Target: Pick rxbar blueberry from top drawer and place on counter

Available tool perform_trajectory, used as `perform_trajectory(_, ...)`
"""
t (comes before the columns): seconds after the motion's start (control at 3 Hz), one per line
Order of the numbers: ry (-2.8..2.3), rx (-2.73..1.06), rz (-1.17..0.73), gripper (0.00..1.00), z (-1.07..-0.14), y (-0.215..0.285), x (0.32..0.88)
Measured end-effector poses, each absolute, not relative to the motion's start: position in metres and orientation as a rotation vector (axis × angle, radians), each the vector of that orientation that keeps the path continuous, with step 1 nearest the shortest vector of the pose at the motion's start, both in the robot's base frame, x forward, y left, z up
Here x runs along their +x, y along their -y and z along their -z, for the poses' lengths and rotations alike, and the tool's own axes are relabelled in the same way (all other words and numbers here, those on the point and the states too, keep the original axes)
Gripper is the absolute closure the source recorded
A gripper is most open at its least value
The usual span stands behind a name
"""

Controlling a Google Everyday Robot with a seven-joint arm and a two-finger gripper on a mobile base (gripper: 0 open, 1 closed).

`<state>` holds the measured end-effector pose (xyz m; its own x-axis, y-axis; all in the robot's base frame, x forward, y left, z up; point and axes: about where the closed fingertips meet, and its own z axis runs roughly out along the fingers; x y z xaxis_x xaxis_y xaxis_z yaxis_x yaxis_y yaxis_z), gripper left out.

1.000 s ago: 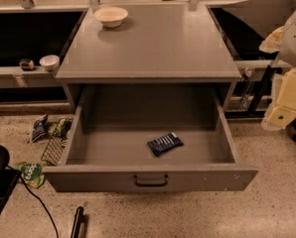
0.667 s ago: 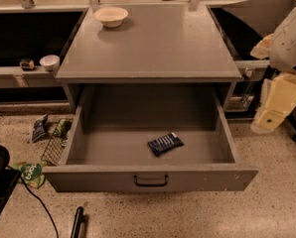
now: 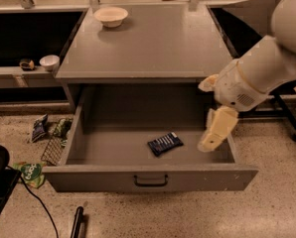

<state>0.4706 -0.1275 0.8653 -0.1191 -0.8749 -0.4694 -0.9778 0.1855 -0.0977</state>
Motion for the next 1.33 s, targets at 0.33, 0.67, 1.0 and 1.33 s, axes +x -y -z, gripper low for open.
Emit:
perform_trajectory(0.33, -1.992, -1.705, -0.483, 0.00, -0.827, 0.094, 0.475)
perform_trajectory(0.67, -1.992, -1.705, -0.483, 0.00, -0.827, 0.094, 0.475)
perform_trajectory(1.0, -1.957, -1.727, -0.447, 0.00, -0.805, 0.096, 0.483)
perform_trajectory(1.33, -1.904, -1.803, -0.387, 0.00, -0.771, 0.092, 0.500)
